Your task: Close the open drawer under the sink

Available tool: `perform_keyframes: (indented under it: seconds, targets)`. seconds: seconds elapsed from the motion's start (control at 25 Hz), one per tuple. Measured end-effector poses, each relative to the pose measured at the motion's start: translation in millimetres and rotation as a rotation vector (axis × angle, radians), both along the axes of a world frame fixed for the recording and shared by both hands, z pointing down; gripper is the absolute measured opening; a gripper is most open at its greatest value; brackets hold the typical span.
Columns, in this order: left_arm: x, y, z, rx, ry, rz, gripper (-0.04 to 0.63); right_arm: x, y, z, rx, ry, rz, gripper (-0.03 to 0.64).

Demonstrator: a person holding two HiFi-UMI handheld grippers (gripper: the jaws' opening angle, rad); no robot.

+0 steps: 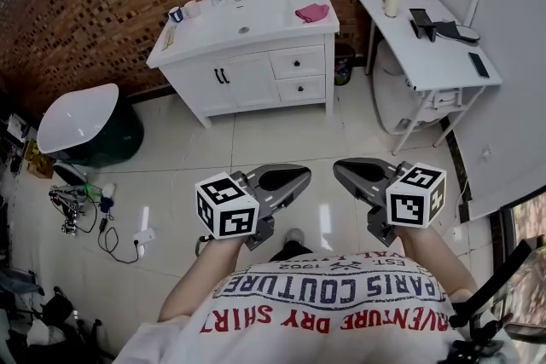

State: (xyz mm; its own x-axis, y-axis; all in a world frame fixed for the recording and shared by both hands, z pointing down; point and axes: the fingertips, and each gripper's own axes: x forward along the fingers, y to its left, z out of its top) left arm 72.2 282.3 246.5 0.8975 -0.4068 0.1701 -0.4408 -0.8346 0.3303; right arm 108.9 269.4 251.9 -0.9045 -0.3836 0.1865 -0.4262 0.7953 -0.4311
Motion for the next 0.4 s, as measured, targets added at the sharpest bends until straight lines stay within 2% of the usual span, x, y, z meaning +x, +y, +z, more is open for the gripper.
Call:
perform_keyframes:
  seconds: [0.4]
  targets:
    - [-3.3, 4.2, 1.6, 0.01, 0.009, 0.002, -0.014, -3.7, 5.8, 2.4, 0.007, 0.008, 0.005, 0.006]
